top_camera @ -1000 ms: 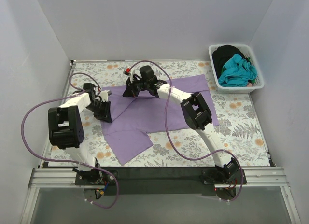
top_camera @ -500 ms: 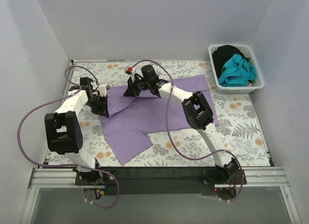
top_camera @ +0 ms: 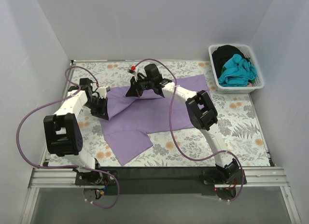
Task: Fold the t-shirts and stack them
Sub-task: Fold the tshirt
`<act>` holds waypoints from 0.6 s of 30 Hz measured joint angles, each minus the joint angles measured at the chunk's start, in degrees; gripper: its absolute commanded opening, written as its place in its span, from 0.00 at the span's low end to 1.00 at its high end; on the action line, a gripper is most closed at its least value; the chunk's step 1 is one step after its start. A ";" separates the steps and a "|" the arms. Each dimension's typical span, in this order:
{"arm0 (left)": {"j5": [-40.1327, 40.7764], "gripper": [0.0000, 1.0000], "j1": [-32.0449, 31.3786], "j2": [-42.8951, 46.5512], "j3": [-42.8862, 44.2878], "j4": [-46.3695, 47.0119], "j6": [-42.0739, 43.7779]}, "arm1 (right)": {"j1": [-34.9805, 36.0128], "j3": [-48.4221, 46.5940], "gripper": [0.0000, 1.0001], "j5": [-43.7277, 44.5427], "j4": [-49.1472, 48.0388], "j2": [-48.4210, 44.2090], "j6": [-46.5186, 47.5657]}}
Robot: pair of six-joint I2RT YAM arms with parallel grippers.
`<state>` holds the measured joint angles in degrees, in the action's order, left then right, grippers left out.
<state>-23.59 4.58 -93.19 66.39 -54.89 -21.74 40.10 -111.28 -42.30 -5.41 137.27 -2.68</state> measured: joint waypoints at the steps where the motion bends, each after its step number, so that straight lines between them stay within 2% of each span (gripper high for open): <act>1: -0.02 0.00 0.00 0.00 0.00 -0.35 0.11 | 0.00 0.17 0.01 -0.15 -0.11 0.00 0.00; 5: -0.07 0.00 0.00 0.02 -0.07 -0.57 0.37 | 0.00 0.59 0.01 -0.37 -0.22 0.00 0.02; 6: -0.07 0.03 0.00 0.02 -0.24 -0.44 0.39 | 0.00 0.59 0.01 -0.52 -0.28 0.00 0.00; 7: -0.04 0.16 0.00 0.02 -0.46 -0.42 0.42 | 0.00 0.59 0.05 -0.74 -0.37 0.00 0.00; 8: -0.02 0.39 0.00 -0.02 -0.74 -0.33 0.76 | 0.00 0.59 0.17 -1.05 -0.37 0.00 -0.09; 9: 0.04 0.55 0.00 -0.02 -1.11 -0.39 0.98 | 0.00 0.59 0.28 -1.29 -0.28 0.00 -0.17; 10: 0.11 0.67 0.00 -0.02 -1.33 -0.44 1.18 | 0.00 0.59 0.47 -1.42 -0.13 0.00 -0.35; 11: 0.09 0.76 0.02 -0.02 -1.49 -0.46 1.18 | -0.04 0.59 0.51 -1.38 0.02 0.00 -0.57; 15: -0.13 0.76 0.33 -0.50 0.26 -0.66 -0.11 | -0.98 0.83 0.52 -1.16 0.94 -0.48 -0.37; 16: -0.37 0.74 0.39 -1.14 1.90 -0.87 -0.52 | -1.60 1.01 0.50 -1.16 1.29 -0.92 -0.66; 17: -0.85 0.72 0.48 -2.21 4.33 -0.44 -1.11 | -2.54 1.01 0.48 -1.20 1.44 -1.38 -1.05; 18: -1.73 0.64 0.57 -3.96 7.65 0.22 -2.14 | -3.72 1.01 0.46 -1.14 1.66 -1.97 -1.46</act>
<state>-25.32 5.15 -97.14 74.04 -54.68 -23.88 36.38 -110.28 -43.44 -3.75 135.31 -4.14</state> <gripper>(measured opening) 0.728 0.489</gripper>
